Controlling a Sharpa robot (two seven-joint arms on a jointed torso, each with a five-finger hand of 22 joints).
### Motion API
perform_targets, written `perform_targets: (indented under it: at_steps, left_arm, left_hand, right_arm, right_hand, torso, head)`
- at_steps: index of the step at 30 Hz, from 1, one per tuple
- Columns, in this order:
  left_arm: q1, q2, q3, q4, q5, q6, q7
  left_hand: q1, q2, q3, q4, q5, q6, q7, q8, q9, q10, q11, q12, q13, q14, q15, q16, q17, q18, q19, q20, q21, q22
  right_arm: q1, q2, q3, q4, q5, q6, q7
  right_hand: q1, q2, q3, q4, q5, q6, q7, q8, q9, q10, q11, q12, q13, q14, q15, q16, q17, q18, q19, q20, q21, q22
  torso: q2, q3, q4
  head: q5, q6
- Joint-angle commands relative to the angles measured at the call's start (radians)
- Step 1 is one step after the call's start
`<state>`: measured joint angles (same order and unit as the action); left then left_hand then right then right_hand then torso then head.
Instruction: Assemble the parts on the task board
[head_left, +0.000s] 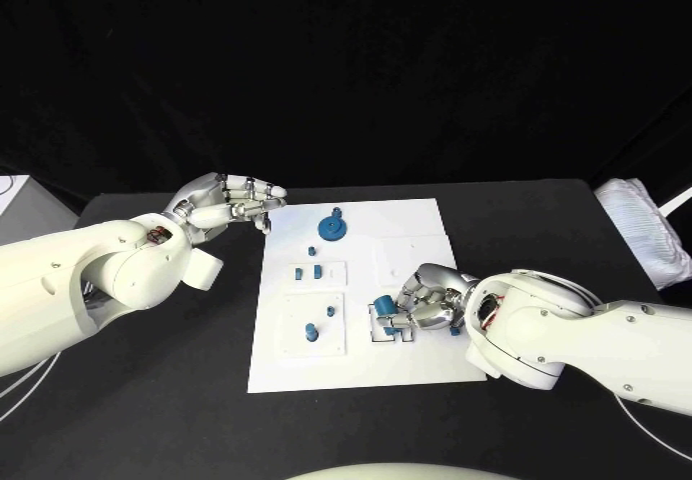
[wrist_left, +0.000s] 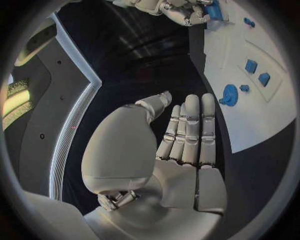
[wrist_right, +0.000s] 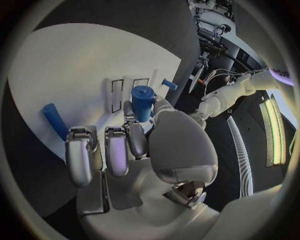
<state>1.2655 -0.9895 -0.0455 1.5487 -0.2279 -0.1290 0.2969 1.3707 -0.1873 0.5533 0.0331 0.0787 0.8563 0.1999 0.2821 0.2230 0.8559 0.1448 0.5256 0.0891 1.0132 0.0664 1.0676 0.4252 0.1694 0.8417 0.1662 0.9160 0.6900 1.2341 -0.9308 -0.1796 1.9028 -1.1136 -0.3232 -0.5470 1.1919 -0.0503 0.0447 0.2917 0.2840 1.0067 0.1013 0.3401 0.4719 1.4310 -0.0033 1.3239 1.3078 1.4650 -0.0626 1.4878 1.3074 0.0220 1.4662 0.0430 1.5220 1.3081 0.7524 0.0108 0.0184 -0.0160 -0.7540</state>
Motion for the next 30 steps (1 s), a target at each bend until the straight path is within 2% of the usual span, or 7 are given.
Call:
perform_targets:
  at_steps: [1,8,12,22,24,30]
  left_arm:
    - [0.001,0.000,0.001,0.003,0.003,0.016,0.002]
    - [0.001,-0.001,0.001,0.004,0.003,0.016,0.002]
    - [0.001,-0.001,0.001,0.004,0.003,0.015,0.001]
    - [0.001,-0.002,0.001,0.005,0.003,0.013,-0.003]
    - [0.001,-0.002,0.001,0.005,0.003,0.012,-0.003]
    - [0.001,-0.002,0.001,0.004,0.003,0.011,-0.004]
  left_hand:
    - [0.003,0.006,-0.001,-0.004,-0.002,-0.004,0.002,0.005,0.001,-0.007,-0.001,-0.004,-0.001,-0.005,0.003,-0.003,-0.001,0.014,0.008,0.001,-0.005,-0.001]
    - [0.002,0.006,-0.002,-0.003,-0.002,-0.005,0.003,0.005,0.001,-0.009,-0.001,-0.004,-0.002,-0.005,0.004,-0.004,-0.002,0.014,0.008,0.001,-0.005,-0.001]
    - [0.002,0.006,-0.002,-0.003,-0.002,-0.005,0.003,0.005,0.001,-0.009,-0.001,-0.004,-0.002,-0.005,0.004,-0.004,-0.002,0.014,0.008,0.001,-0.005,-0.001]
    - [-0.001,0.008,-0.002,0.000,-0.002,-0.005,0.004,0.006,0.001,-0.010,0.000,-0.004,-0.002,-0.005,0.004,-0.004,-0.001,0.014,0.008,0.002,-0.006,-0.002]
    - [-0.001,0.008,-0.002,0.000,-0.002,-0.005,0.004,0.006,0.001,-0.010,0.000,-0.004,-0.002,-0.005,0.004,-0.004,-0.001,0.014,0.008,0.002,-0.006,-0.002]
    - [-0.001,0.008,-0.002,0.000,-0.002,-0.005,0.004,0.006,0.001,-0.010,0.000,-0.004,-0.002,-0.005,0.004,-0.004,-0.001,0.014,0.008,0.002,-0.006,-0.002]
  right_arm:
    - [-0.001,0.005,0.000,-0.005,-0.045,0.045,-0.006]
    - [-0.001,0.008,-0.001,-0.013,-0.067,0.054,-0.011]
    - [-0.002,0.008,-0.001,-0.014,-0.075,0.056,-0.014]
    - [-0.002,0.007,-0.001,-0.011,-0.077,0.058,-0.014]
    - [-0.002,0.007,-0.001,-0.011,-0.077,0.057,-0.013]
    - [-0.002,0.008,-0.001,-0.008,-0.077,0.052,-0.013]
  right_hand:
    - [-0.004,-0.005,-0.001,-0.001,-0.011,0.033,-0.029,0.002,0.000,0.002,0.000,-0.006,0.033,0.069,-0.006,0.005,0.065,-0.011,0.089,-0.004,-0.004,0.248]
    - [-0.019,-0.013,-0.009,0.001,-0.020,0.034,-0.028,0.004,-0.001,0.003,0.001,-0.007,0.035,0.069,-0.006,0.004,0.064,-0.011,0.089,-0.004,-0.004,0.248]
    - [-0.030,-0.019,-0.018,0.000,-0.007,0.034,-0.029,0.006,-0.001,0.003,0.000,-0.007,0.037,0.069,-0.006,0.005,0.066,-0.012,0.090,-0.004,-0.002,0.249]
    - [-0.069,-0.039,-0.058,0.001,-0.022,0.034,-0.029,0.012,0.000,0.003,0.000,-0.012,0.038,0.068,-0.006,0.004,0.065,-0.011,0.089,-0.004,-0.003,0.248]
    - [-0.073,-0.038,-0.066,0.001,-0.034,0.033,-0.029,0.014,0.000,0.004,0.000,-0.013,0.039,0.069,-0.006,0.004,0.067,-0.011,0.089,-0.004,-0.003,0.249]
    - [-0.073,-0.037,-0.067,0.000,-0.036,0.033,-0.029,0.014,0.000,0.004,0.000,-0.013,0.039,0.069,-0.006,0.004,0.067,-0.011,0.089,-0.004,-0.002,0.249]
  torso:
    - [-0.001,-0.0001,0.0013]
    - [-0.001,0.0007,0.0002]
    - [0.000,0.0005,-0.0010]
    - [-0.001,0.0000,0.0011]
    - [-0.001,-0.0002,0.0013]
    - [-0.001,0.0000,-0.0001]
  head:
    - [0.001,-0.003]
    - [0.004,-0.005]
    - [0.008,-0.006]
    - [0.009,-0.009]
    - [0.010,-0.009]
    - [0.012,-0.009]
